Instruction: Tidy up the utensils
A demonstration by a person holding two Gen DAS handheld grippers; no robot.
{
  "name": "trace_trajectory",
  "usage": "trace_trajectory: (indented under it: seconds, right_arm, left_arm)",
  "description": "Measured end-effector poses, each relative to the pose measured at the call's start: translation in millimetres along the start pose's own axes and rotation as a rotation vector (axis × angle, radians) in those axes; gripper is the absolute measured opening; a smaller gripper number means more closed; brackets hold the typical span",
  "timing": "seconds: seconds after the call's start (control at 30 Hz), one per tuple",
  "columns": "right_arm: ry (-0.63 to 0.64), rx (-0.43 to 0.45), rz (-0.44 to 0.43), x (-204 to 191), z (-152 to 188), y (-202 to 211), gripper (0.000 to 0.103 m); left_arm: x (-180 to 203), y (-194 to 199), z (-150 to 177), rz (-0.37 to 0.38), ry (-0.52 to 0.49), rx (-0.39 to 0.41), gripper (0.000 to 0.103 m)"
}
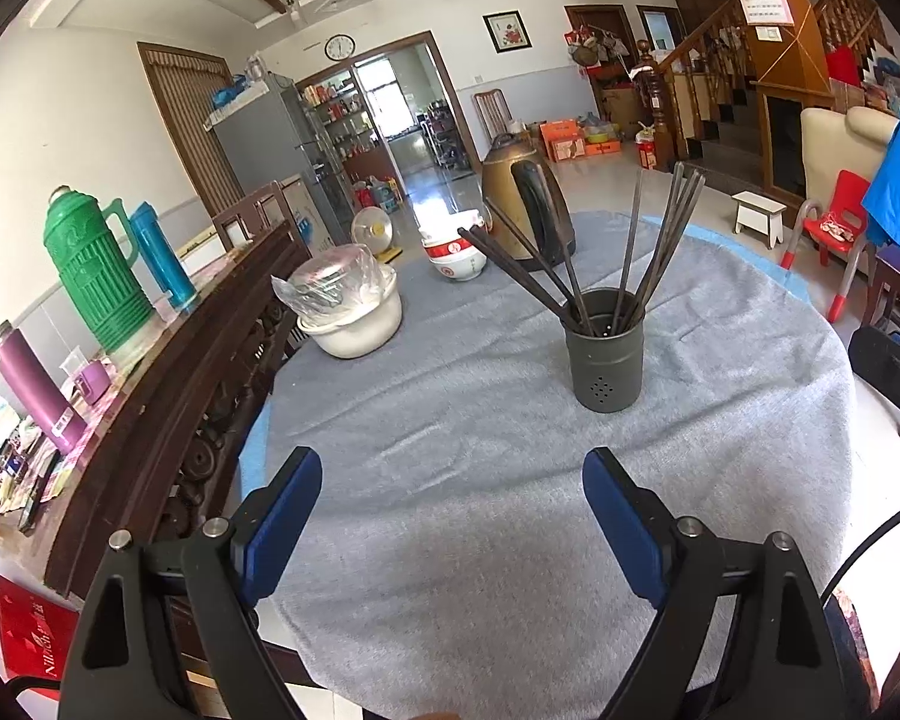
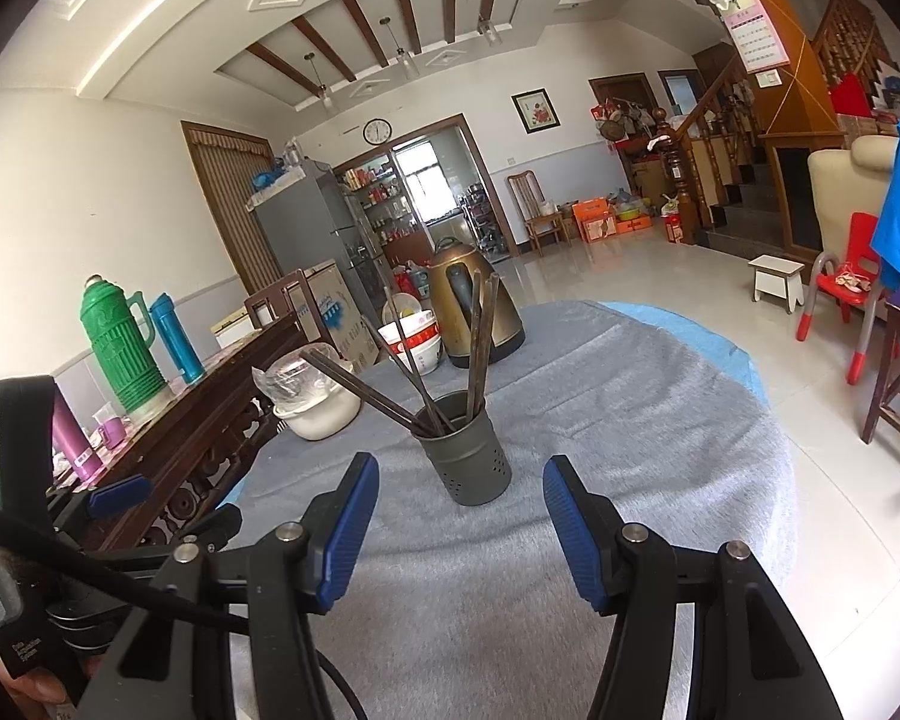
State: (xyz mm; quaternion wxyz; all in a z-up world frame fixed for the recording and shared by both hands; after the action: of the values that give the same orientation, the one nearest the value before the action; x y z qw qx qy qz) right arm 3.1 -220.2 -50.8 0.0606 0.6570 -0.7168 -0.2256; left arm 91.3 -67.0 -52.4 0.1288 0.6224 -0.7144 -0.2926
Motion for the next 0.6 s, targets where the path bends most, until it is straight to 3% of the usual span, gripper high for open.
trace_trajectory:
  seconds: [0.6]
  right_arm:
    - [0.017,0.039,-0.017,-13,-1,31,0.062]
  left_arm:
    - [-19,38,1,-0.043,0.018,0.054,0.089]
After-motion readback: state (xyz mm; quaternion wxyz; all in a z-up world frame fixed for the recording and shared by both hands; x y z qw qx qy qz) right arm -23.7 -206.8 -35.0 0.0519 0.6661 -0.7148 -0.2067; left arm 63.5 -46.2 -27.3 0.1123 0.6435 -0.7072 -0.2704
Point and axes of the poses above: each gripper's, at about its wrist camera, not at the fingertips, and y roughly against the way its jaws point, x to its right, z to its underside, the point moved 9 cm from there along -y, roughly the way its jaws point, and after that the axes turned 11 degrees about y, right-handed, at the moved point
